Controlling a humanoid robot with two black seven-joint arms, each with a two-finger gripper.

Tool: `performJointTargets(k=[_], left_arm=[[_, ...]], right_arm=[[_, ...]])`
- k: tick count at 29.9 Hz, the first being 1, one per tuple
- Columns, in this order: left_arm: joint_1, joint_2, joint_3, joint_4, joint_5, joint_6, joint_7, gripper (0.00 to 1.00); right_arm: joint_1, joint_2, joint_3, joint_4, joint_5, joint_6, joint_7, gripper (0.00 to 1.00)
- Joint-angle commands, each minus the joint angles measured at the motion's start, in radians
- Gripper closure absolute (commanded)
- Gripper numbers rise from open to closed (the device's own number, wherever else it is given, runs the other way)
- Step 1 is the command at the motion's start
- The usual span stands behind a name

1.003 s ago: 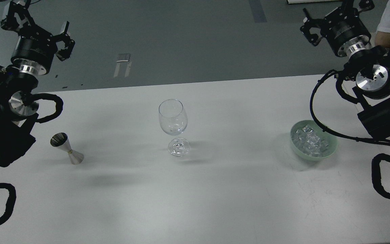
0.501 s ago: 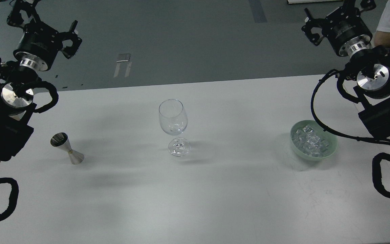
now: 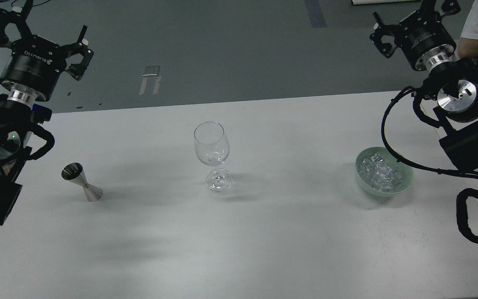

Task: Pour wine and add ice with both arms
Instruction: 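Lower the left gripper toward the metal jigger on the table, then open the left gripper and position it around the jigger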

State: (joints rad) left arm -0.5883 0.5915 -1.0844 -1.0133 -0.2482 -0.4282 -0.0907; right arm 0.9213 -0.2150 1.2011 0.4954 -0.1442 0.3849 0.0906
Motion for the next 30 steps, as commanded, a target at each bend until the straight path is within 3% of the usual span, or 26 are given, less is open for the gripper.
performJointTargets(k=[1, 7, 10, 18, 24, 30], left_arm=[[0.097, 0.065, -0.011, -0.079, -0.005, 0.008, 0.000, 0.02], [0.347, 0.177, -0.086, -0.253, -0.006, -0.006, 0.000, 0.02], [0.511, 0.186, -0.195, -0.381, -0.006, -0.004, 0.000, 0.02], [0.867, 0.166, -0.325, -0.669, -0.005, 0.055, 0.003, 0.02], [1.048, 0.113, -0.368, -0.732, -0.005, 0.062, 0.003, 0.02], [1.082, 0.079, -0.361, -0.699, -0.005, 0.084, 0.006, 0.02]], right_arm=[[-0.007, 0.000, 0.000, 0.000, 0.000, 0.000, 0.000, 0.00], [-0.012, 0.000, 0.002, -0.001, 0.000, -0.014, 0.000, 0.00], [-0.015, 0.000, 0.002, -0.001, 0.000, -0.015, 0.000, 0.00], [-0.027, 0.000, 0.002, -0.001, 0.000, -0.017, 0.000, 0.00], [-0.028, -0.001, 0.002, -0.001, 0.000, -0.018, 0.000, 0.00], [-0.048, -0.001, 0.008, -0.001, 0.000, -0.029, 0.000, 0.00]])
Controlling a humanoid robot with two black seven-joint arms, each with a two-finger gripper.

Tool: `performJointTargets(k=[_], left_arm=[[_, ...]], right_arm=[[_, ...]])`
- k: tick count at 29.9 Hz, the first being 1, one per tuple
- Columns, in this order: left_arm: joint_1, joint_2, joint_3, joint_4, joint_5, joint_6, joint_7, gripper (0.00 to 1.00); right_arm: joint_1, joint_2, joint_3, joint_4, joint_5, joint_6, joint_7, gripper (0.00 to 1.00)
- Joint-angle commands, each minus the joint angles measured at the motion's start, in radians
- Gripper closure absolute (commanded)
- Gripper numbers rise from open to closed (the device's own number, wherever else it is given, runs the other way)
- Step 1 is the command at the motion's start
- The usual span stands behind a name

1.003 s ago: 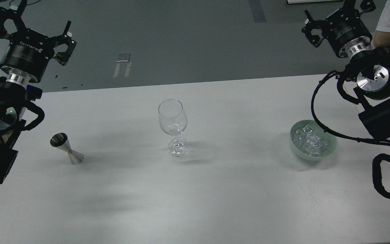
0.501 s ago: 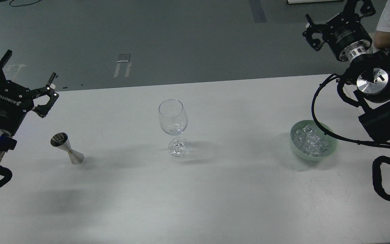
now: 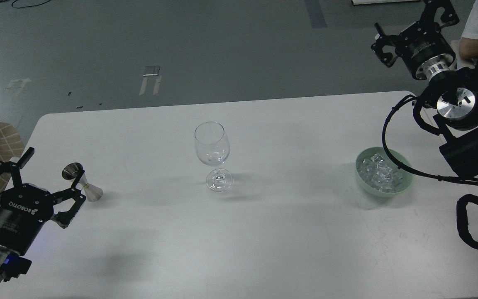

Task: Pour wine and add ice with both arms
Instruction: 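Open the left gripper and position it around the jigger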

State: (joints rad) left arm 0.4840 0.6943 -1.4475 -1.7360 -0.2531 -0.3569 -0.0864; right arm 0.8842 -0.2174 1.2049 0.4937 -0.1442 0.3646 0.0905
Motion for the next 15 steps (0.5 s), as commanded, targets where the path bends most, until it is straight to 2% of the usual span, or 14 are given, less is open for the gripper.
performJointTargets(k=[1, 4, 8, 11, 15], left_arm=[[0.008, -0.033, 0.004, 0.032, 0.000, 0.019, 0.002, 0.02], [-0.004, -0.071, 0.004, 0.053, 0.003, 0.048, 0.007, 0.02], [-0.051, -0.162, 0.015, 0.091, 0.017, 0.192, 0.036, 0.02], [-0.073, -0.220, 0.016, 0.108, 0.017, 0.219, 0.045, 0.02], [-0.081, -0.234, 0.015, 0.110, 0.017, 0.216, 0.059, 0.02]], right_arm=[[-0.013, 0.001, 0.005, 0.000, 0.000, -0.010, 0.000, 0.00], [-0.014, 0.003, 0.007, 0.000, 0.000, -0.012, 0.000, 0.00], [-0.016, 0.007, 0.010, 0.005, 0.002, -0.018, 0.000, 0.00], [-0.010, 0.007, 0.012, 0.006, 0.002, -0.019, 0.000, 0.00], [-0.010, 0.007, 0.012, 0.006, 0.002, -0.019, 0.000, 0.00]])
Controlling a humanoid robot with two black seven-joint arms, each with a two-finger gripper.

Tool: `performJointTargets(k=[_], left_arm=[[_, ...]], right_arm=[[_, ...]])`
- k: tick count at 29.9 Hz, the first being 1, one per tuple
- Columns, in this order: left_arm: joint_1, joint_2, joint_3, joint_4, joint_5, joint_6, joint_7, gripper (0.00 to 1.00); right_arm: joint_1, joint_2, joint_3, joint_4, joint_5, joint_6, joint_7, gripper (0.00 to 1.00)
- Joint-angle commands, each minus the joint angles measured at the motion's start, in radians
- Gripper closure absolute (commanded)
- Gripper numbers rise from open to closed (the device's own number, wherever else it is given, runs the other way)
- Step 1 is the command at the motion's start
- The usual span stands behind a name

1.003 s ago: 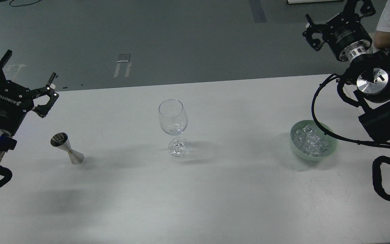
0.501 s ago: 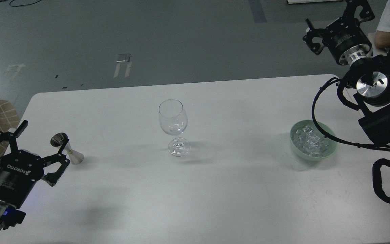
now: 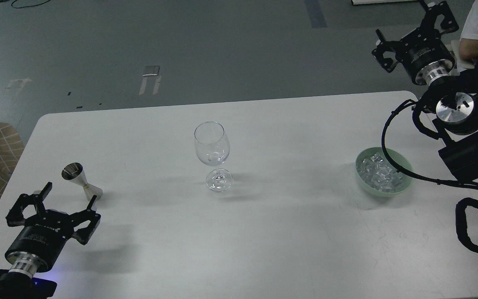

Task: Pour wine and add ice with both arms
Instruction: 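Open the left gripper and position it around the jigger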

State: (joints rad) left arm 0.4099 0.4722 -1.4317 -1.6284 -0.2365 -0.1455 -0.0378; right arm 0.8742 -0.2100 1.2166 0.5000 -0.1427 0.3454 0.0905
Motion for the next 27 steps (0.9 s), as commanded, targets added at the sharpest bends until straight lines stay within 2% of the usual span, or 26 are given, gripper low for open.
performJointTargets(k=[1, 4, 7, 8, 10, 15, 24, 27], left_arm=[[-0.006, -0.012, -0.001, 0.002, -0.001, 0.009, 0.012, 0.02], [-0.017, -0.017, -0.001, 0.002, -0.003, 0.012, 0.033, 0.02], [-0.028, -0.032, -0.006, 0.002, -0.013, 0.012, 0.099, 0.02], [-0.028, -0.032, -0.006, 0.002, -0.014, 0.012, 0.099, 0.02], [-0.040, -0.062, -0.015, 0.010, -0.017, 0.018, 0.136, 0.02], [-0.060, -0.102, -0.019, 0.045, -0.007, 0.063, 0.130, 0.03], [-0.049, -0.151, -0.091, 0.050, -0.011, 0.049, 0.130, 0.03], [-0.046, -0.179, -0.116, 0.068, -0.007, 0.005, 0.130, 0.03]], right_arm=[[0.000, 0.001, 0.000, 0.000, 0.000, 0.000, 0.000, 0.00], [-0.001, 0.001, 0.000, 0.002, 0.000, -0.005, 0.000, 0.00], [0.000, 0.001, 0.000, 0.002, 0.000, -0.006, 0.000, 0.00], [0.000, 0.001, 0.000, 0.002, 0.000, -0.006, 0.000, 0.00], [0.002, 0.001, 0.000, 0.002, 0.000, -0.006, 0.000, 0.00], [0.005, 0.000, 0.000, 0.002, 0.000, -0.008, 0.000, 0.00], [0.003, 0.001, 0.001, 0.005, 0.000, -0.019, 0.000, 0.00], [0.003, 0.001, 0.001, 0.003, 0.000, -0.019, 0.002, 0.00]])
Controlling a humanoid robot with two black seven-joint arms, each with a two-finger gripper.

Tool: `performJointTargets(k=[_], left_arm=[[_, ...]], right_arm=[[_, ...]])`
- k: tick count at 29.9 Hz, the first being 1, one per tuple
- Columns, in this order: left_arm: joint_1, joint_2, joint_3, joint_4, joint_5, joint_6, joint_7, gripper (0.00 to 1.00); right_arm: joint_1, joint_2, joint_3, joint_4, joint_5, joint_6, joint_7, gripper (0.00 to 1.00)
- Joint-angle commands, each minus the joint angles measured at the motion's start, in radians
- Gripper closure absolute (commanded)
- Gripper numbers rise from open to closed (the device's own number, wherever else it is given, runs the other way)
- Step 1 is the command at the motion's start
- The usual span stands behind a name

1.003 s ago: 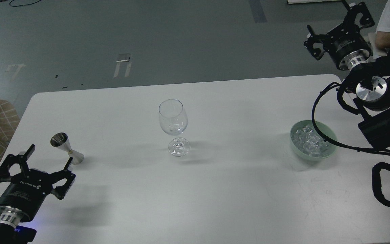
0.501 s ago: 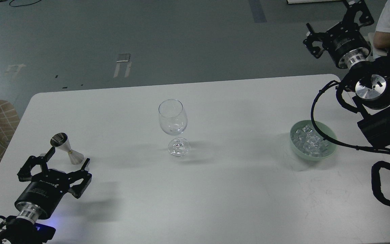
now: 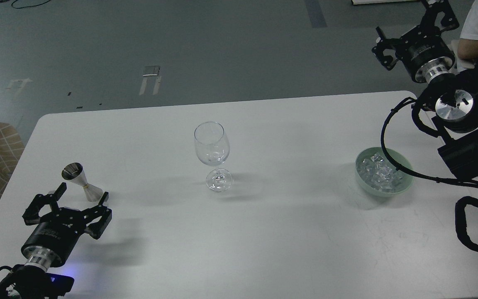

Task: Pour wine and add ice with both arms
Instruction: 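Open the left gripper and position it around the jigger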

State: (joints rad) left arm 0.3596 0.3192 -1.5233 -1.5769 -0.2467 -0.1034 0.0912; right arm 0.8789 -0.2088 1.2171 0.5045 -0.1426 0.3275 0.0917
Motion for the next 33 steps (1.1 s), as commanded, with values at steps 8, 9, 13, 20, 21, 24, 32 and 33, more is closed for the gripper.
performJointTargets(k=[8, 9, 13, 20, 21, 24, 32, 33], left_arm=[[0.001, -0.029, -0.028, 0.066, 0.006, -0.062, -0.001, 0.10], [-0.004, -0.031, -0.028, 0.089, 0.009, -0.064, -0.005, 0.10], [-0.008, -0.029, -0.023, 0.127, 0.012, -0.104, -0.002, 0.11], [0.002, -0.026, -0.014, 0.127, 0.029, -0.114, 0.004, 0.03], [0.004, -0.026, -0.014, 0.127, 0.030, -0.114, 0.001, 0.02], [0.005, -0.026, -0.017, 0.129, 0.030, -0.121, -0.004, 0.02], [0.001, -0.028, -0.015, 0.129, 0.064, -0.114, 0.001, 0.02], [-0.001, -0.028, -0.014, 0.129, 0.066, -0.114, -0.002, 0.02]], right_arm=[[0.000, 0.000, 0.001, -0.001, 0.000, -0.005, -0.001, 0.00], [-0.001, 0.000, 0.001, 0.000, 0.000, -0.010, 0.000, 0.00], [-0.001, 0.000, 0.001, 0.000, 0.000, -0.015, 0.000, 0.00], [-0.003, 0.002, -0.001, 0.000, 0.000, -0.015, 0.000, 0.00], [-0.003, 0.002, -0.001, 0.000, 0.000, -0.016, 0.000, 0.00], [-0.006, 0.002, -0.001, 0.000, 0.000, -0.016, 0.000, 0.00], [0.000, 0.000, 0.001, -0.001, 0.000, -0.024, 0.000, 0.00], [0.002, 0.000, 0.002, 0.000, 0.002, -0.028, -0.001, 0.00]])
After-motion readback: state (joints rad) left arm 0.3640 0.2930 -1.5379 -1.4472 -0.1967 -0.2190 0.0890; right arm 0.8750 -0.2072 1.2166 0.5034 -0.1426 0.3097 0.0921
